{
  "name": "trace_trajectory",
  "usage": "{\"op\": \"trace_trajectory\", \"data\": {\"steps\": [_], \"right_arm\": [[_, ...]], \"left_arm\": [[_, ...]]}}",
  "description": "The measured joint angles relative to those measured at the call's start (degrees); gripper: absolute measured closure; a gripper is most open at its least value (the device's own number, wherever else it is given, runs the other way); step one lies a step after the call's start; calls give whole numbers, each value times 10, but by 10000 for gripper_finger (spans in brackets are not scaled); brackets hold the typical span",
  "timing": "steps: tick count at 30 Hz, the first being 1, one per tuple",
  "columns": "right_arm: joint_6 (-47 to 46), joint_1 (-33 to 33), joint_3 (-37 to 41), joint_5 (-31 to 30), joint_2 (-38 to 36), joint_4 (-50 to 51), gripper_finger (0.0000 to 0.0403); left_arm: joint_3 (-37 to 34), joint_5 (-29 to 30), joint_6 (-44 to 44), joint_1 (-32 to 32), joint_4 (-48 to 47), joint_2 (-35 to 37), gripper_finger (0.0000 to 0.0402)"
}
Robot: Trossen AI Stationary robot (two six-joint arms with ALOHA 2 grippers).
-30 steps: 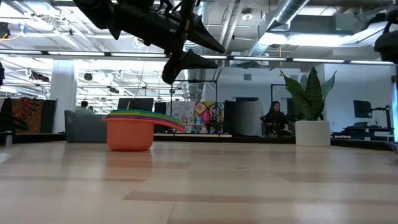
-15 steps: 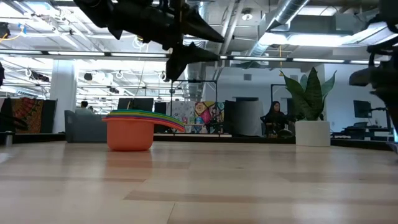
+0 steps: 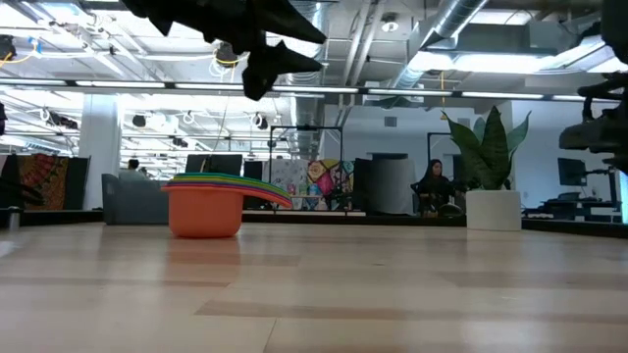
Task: Nest measuring cups in basket
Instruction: Stack the dark blue measuring cup on top of the light blue measuring cup
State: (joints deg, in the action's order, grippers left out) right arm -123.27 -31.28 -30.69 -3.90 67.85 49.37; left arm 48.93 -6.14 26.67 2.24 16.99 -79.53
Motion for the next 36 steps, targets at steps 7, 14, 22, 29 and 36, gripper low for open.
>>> {"op": "trace_trajectory", "data": {"steps": [7, 14, 22, 29, 36], "right_arm": [[126, 0, 0, -32, 0, -56, 284], [63, -9, -62, -37, -1, 5, 288], [-38, -36, -99, -13, -1, 134, 289], [-44, -22, -48, 7, 8, 85, 289], [-44, -11, -31, 8, 9, 51, 289]], "left_arm": [[0, 39, -42, 3, -15, 24, 242], [0, 36, -37, 19, -17, 29, 242], [0, 22, -48, 38, -17, 29, 242], [0, -13, -52, 53, -17, 29, 242], [0, -31, -67, 58, -35, 29, 242]]}}
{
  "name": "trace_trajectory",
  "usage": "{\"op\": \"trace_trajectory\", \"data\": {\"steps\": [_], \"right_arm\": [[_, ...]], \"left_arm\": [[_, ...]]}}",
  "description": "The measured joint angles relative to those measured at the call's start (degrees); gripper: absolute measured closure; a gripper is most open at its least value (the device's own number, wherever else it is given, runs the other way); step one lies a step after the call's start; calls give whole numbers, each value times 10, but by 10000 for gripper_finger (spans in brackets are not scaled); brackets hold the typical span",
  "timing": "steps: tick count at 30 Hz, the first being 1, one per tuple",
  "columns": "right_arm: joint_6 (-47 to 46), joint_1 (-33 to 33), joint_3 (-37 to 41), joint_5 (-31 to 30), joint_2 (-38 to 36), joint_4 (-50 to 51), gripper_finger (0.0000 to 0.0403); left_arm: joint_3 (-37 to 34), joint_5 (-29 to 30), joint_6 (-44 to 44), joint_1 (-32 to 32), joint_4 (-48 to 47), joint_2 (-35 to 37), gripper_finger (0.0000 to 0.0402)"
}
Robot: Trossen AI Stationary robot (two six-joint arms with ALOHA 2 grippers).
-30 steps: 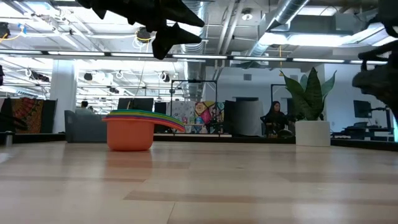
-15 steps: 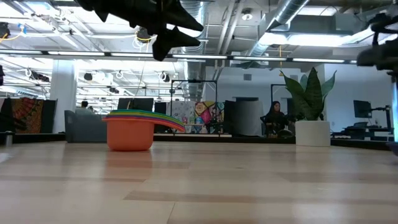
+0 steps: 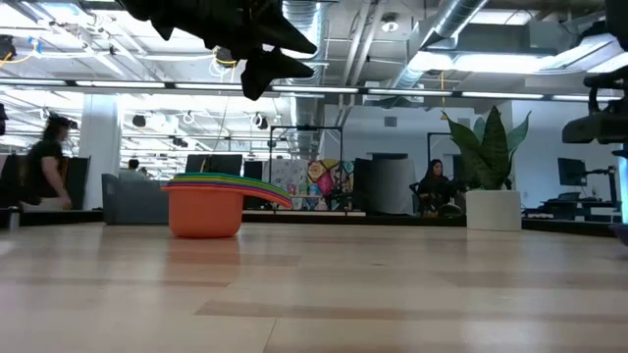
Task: Nest measuring cups in basket
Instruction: Stack the dark blue measuring cup on top of the light blue measuring cup
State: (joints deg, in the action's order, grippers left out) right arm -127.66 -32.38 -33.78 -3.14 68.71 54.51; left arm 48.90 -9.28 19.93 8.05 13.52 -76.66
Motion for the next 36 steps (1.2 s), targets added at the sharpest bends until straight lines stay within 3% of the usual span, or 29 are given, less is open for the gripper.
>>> {"op": "trace_trajectory", "data": {"steps": [12, 19, 28, 36], "right_arm": [[3, 14, 47, 2, 0, -81, 297], [51, 21, 23, -25, 0, -87, 386], [296, 149, -82, -113, 0, -93, 396], [601, 314, -205, -107, 45, -188, 398]], "left_arm": [[0, -19, -6, 22, -5, 2, 242], [0, -36, -33, 35, -53, 37, 242], [0, 3, -101, 63, -198, 139, 242], [0, 34, -150, 78, -321, 214, 242]]}}
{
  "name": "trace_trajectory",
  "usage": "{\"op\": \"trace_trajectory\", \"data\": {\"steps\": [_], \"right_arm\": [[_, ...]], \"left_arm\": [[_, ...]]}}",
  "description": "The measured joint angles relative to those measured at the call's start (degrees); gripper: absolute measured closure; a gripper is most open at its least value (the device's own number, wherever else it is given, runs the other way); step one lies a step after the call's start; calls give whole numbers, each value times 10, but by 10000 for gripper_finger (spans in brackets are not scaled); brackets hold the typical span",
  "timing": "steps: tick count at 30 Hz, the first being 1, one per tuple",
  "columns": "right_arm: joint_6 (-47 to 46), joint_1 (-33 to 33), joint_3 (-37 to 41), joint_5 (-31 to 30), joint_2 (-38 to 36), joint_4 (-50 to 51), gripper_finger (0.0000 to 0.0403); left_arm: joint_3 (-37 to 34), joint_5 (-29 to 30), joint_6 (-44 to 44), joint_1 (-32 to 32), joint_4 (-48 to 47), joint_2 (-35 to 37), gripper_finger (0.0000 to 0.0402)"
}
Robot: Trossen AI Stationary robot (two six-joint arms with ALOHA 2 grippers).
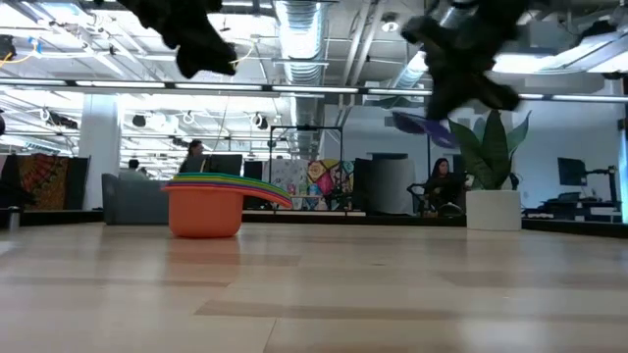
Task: Nest measuring cups in basket
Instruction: Stack the dark blue measuring cup on top of the light blue measuring cup
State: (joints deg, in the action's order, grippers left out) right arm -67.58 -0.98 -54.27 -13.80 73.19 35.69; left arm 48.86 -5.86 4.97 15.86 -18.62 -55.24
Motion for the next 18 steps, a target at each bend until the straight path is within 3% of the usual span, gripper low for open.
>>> {"op": "trace_trajectory", "data": {"steps": [7, 13, 18], "right_arm": [[252, 85, -199, 116, 176, 5, 398], [436, 128, -397, 206, 326, 53, 398], [578, 149, -572, 258, 438, 150, 398]], "left_arm": [[0, 72, 18, 0, -106, 43, 242], [1, 124, 109, -1, -154, 71, 242], [0, 164, 198, -2, -202, 82, 242]]}}
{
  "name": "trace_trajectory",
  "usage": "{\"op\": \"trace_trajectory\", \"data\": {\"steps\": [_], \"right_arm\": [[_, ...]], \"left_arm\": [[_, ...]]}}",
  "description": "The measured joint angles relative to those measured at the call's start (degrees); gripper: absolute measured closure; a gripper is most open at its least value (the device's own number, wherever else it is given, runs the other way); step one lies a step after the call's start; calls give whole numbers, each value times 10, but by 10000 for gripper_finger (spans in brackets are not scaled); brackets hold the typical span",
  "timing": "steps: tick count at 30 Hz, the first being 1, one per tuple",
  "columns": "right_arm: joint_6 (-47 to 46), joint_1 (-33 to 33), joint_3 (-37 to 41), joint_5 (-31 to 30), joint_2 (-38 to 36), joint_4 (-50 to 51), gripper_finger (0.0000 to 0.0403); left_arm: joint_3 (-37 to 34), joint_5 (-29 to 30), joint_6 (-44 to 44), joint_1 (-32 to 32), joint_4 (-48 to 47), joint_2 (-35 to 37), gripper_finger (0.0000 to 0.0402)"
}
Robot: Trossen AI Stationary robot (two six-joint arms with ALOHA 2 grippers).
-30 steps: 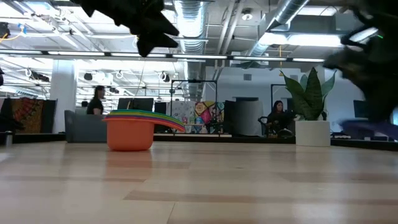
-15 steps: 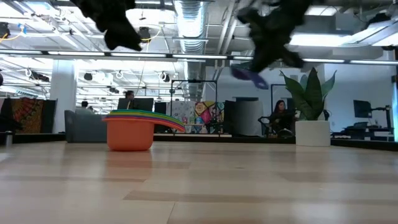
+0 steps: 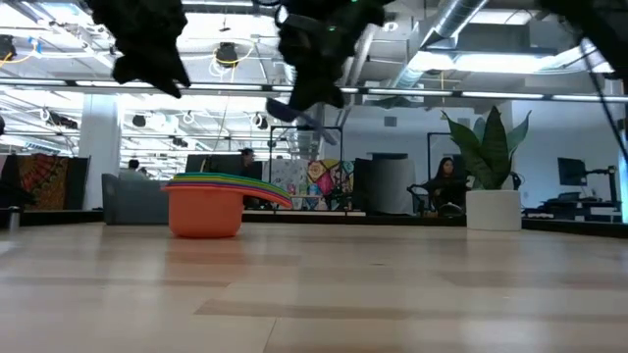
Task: Nest measuring cups in basket
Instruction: Stack the dark blue measuring cup on top of the light blue measuring cup
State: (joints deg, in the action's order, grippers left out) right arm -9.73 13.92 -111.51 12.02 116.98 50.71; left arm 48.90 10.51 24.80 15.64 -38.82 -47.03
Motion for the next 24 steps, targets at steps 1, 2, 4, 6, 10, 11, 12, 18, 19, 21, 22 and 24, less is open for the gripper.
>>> {"op": "trace_trajectory", "data": {"steps": [1, 2, 4, 6, 10, 11, 12, 18, 19, 21, 22, 24], "right_arm": [[28, 1, -36, 6, 23, 17, 398], [54, 2, -71, 12, 44, 29, 398], [105, 4, -138, 17, 87, 78, 398], [152, 4, -203, 25, 126, 106, 398], [226, 1, -210, 36, 144, 100, 398], [242, 2, -205, 40, 144, 108, 398], [253, 0, -205, 41, 146, 106, 398], [275, 12, -209, 45, 144, 68, 398], [281, 15, -210, 45, 142, 66, 398], [292, 20, -210, 44, 139, 68, 398], [301, 20, -210, 45, 138, 65, 398], [322, 20, -210, 45, 138, 67, 398]], "left_arm": [[0, 10, 16, 0, -11, 2, 242], [0, 19, 31, 0, -13, 2, 242], [0, 28, 65, 0, -21, 2, 242], [0, 39, 97, 0, -27, 2, 242], [0, 45, 161, -1, -28, 2, 242], [0, 48, 174, -1, -28, 2, 242], [0, 52, 186, -3, -29, 2, 242], [0, 90, 243, -24, -30, 2, 242], [0, 96, 250, -28, -30, 2, 242], [0, 106, 256, -36, -29, -1, 242], [0, 109, 259, -40, -30, -2, 242], [0, 110, 260, -46, -29, -4, 242]]}}
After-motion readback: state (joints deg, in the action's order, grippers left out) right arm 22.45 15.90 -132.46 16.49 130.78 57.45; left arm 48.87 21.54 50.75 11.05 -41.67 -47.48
